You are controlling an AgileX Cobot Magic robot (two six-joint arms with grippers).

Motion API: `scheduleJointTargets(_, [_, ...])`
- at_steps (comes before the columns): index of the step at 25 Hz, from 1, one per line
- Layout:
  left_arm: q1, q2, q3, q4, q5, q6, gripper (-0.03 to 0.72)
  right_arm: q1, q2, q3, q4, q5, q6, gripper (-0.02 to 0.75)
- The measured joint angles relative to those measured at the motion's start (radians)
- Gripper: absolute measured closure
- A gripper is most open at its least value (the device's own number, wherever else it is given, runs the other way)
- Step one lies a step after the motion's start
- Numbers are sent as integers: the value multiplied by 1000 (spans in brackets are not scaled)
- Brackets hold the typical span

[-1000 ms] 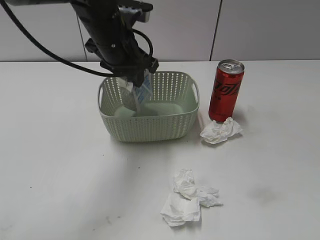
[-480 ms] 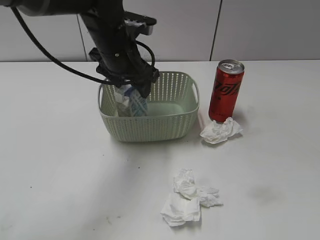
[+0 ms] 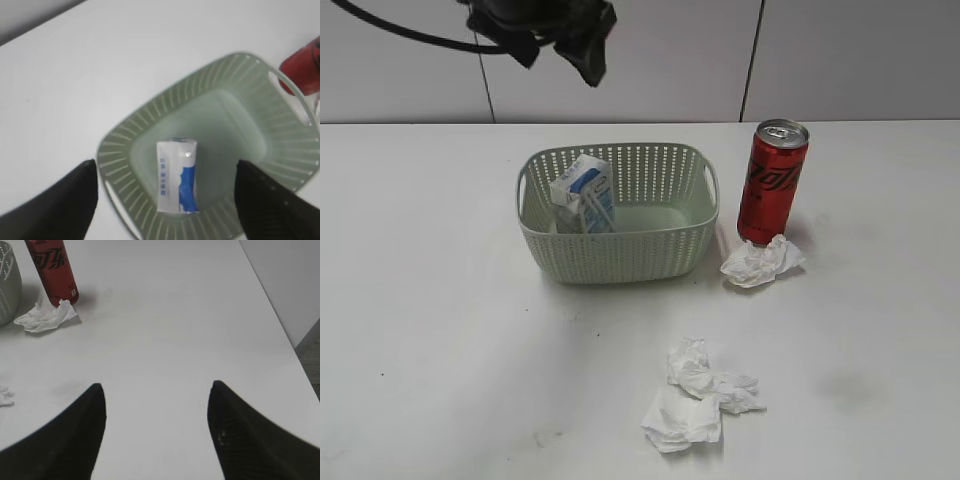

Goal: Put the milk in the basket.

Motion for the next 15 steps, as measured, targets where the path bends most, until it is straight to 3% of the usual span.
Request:
scheduleJointTargets(4, [72,-32,-3,33,82,0,67,0,0,0,0,0,0,237])
scheduleJointTargets(15, [402,-182,133,81,106,-3,138,0,0,0,0,0,0,237])
